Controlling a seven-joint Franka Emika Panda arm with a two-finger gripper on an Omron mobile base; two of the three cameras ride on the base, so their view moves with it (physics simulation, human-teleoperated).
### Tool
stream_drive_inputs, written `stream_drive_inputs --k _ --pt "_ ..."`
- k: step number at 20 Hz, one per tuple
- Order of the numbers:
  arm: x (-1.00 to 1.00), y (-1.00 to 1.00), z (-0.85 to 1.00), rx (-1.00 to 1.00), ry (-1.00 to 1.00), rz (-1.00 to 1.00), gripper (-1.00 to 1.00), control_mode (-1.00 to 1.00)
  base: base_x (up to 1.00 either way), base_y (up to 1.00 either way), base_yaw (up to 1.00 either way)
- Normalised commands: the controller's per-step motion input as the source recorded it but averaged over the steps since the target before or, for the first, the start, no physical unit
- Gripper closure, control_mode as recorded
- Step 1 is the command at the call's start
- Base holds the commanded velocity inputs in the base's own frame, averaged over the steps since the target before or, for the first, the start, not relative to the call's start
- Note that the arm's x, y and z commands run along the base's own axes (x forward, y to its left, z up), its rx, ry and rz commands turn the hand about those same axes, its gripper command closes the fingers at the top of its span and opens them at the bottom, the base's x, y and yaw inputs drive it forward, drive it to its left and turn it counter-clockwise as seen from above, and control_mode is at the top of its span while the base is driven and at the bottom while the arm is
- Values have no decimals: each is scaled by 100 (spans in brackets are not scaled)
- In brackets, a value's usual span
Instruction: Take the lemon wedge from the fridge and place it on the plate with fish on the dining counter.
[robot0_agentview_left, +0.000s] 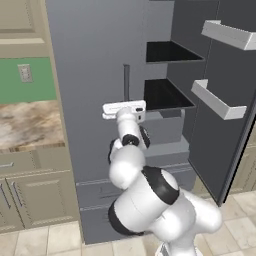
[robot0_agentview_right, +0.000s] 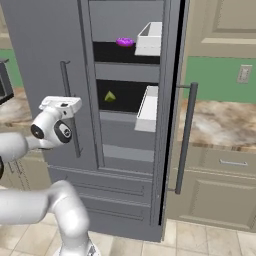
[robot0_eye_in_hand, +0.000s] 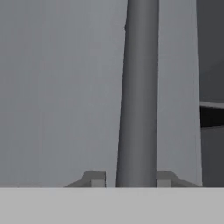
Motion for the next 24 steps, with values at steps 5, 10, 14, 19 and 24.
stream_drive_inputs --k 5,10,14,19,24 --pt "-74 99 49 0 7 -7 100 -100 0 0 0" --pt "-100 100 62 0 13 -5 100 -100 0 0 0" --pt "-100 100 59 0 20 -2 100 -100 0 0 0" --pt "-100 100 53 -8 19 0 -100 -100 0 0 0" --pt "-100 100 30 -7 12 0 -100 -100 0 0 0"
